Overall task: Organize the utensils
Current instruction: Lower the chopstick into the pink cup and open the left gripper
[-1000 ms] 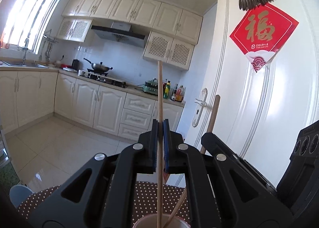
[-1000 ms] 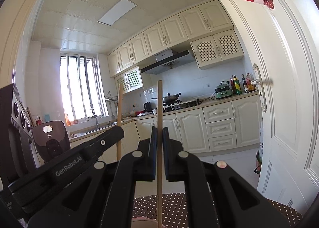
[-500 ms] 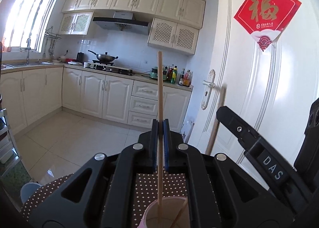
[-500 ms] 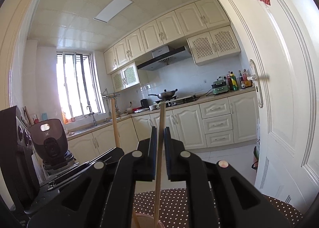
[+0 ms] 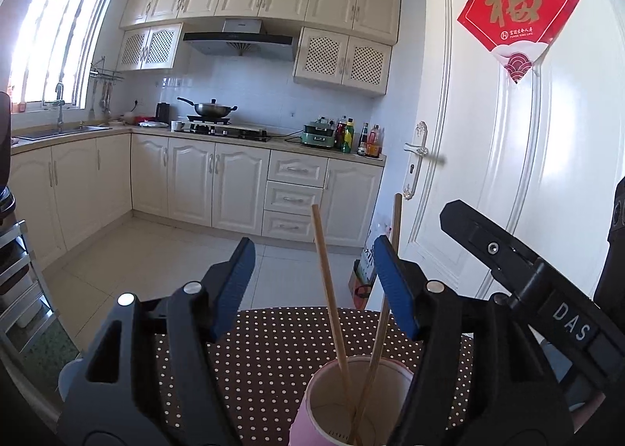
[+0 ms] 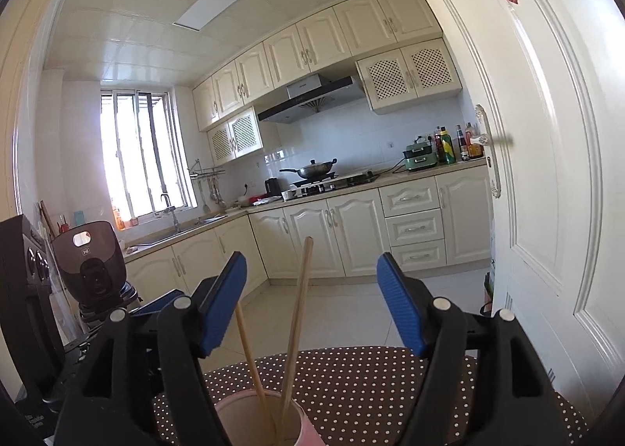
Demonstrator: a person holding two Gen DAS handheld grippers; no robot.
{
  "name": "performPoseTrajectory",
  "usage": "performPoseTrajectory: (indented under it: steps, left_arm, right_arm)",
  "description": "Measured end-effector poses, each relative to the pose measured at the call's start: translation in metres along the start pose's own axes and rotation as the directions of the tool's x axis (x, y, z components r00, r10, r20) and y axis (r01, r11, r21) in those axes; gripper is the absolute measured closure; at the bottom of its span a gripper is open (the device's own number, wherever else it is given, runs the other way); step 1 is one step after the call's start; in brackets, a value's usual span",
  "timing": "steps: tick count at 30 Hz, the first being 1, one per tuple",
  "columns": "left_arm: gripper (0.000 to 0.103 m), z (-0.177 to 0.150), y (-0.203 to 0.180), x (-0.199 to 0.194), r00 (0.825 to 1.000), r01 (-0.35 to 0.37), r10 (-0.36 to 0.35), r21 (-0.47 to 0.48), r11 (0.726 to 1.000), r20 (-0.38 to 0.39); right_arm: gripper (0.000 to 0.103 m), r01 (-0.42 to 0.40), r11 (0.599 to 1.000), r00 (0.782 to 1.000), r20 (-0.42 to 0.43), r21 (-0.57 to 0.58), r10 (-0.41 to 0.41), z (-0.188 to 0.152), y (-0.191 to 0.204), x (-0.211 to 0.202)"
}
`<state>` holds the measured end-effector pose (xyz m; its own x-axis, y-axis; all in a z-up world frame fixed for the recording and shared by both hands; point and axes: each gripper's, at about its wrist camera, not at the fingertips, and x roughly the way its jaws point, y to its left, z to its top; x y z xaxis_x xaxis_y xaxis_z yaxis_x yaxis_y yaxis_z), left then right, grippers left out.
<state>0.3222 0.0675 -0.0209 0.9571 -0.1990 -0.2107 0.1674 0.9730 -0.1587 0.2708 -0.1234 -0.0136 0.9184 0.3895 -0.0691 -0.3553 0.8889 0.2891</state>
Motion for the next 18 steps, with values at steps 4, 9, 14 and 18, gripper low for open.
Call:
performPoseTrajectory:
  steps: [4,9,14,18]
  left_arm:
    - [0.041,0.0,-0.001,-0.006,1.0,-0.006,0.006,-0.002,1.0,0.0]
    - [0.041,0.001,-0.003,-0.016,1.0,-0.01,0.01,0.004,1.0,0.001]
    - [0.04,0.003,-0.006,-0.023,1.0,-0.016,0.016,-0.004,1.0,-0.002]
    - [0.04,0.004,-0.008,-0.033,1.0,-0.02,0.02,0.004,1.0,0.001]
  right_arm:
    - [0.037,0.012,1.0,1.0,-0.004,0.001,-0.012,0.0,0.0,-0.005]
    - [0.036,0.026,1.0,1.0,-0.002,-0.004,-0.026,0.002,0.0,-0.013]
    - [0.036,0.035,0.999,0.999,-0.002,-0.014,-0.035,0.001,0.002,-0.021]
    - [0.036,0.035,0.999,0.999,-0.005,-0.009,-0.035,0.002,0.004,-0.029]
